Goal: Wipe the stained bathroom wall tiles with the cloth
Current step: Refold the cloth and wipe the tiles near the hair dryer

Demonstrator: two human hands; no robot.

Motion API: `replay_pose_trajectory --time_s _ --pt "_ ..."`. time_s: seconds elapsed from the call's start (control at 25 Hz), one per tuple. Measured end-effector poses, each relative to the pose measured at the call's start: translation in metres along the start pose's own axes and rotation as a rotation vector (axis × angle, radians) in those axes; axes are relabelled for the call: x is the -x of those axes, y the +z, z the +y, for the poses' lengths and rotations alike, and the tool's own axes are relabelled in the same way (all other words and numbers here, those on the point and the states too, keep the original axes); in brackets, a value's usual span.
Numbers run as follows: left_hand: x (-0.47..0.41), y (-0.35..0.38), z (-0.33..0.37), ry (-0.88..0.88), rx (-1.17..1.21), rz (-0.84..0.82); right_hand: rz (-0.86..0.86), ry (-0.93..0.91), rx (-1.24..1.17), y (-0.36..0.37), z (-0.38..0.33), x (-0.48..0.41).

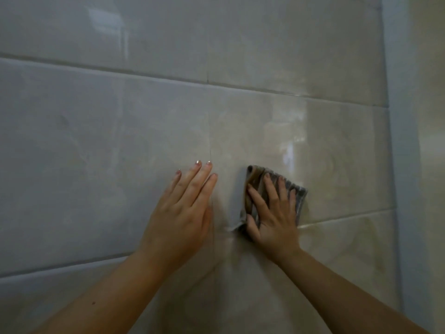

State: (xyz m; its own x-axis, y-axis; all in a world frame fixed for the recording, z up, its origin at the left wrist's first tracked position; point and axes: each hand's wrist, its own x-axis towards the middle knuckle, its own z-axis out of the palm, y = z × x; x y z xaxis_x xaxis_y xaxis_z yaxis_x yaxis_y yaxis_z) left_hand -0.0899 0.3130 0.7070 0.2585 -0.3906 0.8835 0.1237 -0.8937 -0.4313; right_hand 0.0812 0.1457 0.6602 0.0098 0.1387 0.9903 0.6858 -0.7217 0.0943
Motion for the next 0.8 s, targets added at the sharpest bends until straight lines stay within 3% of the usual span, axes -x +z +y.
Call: replay_pose_trajectory --time_s 0.16,0.2,0.32,0.36,0.52,0.64,0.72,0.8 --pt "-0.012 0.020 0.031 -0.021 -0.063 -0.026 -0.001 0.344 0.005 0.000 0.040 -0.006" --pt "-0.015 0.025 0.040 -0.025 -0.072 -0.034 -0.005 0.288 0.016 0.001 0.038 -0.009" --pt "-0.031 0.044 0.066 -0.024 -0.127 -0.068 -0.070 -0.116 0.016 -0.003 0.063 -0.034" --pt "-0.039 0.049 0.072 -0.030 -0.151 -0.070 -0.066 -0.126 -0.007 -0.006 0.082 -0.048" --pt "-0.066 0.061 0.095 -0.053 -0.209 -0.080 0.024 0.237 -0.021 -0.004 0.131 -0.051" --pt "-0.077 0.070 0.104 -0.044 -0.225 -0.116 -0.007 0.046 0.051 -0.001 0.118 -0.021" --pt "-0.087 0.075 0.103 -0.085 -0.231 -0.144 -0.053 -0.101 -0.010 -0.005 0.121 -0.054" --pt "-0.095 0.077 0.099 -0.130 -0.259 -0.161 -0.106 -0.031 -0.076 -0.012 0.135 -0.112"
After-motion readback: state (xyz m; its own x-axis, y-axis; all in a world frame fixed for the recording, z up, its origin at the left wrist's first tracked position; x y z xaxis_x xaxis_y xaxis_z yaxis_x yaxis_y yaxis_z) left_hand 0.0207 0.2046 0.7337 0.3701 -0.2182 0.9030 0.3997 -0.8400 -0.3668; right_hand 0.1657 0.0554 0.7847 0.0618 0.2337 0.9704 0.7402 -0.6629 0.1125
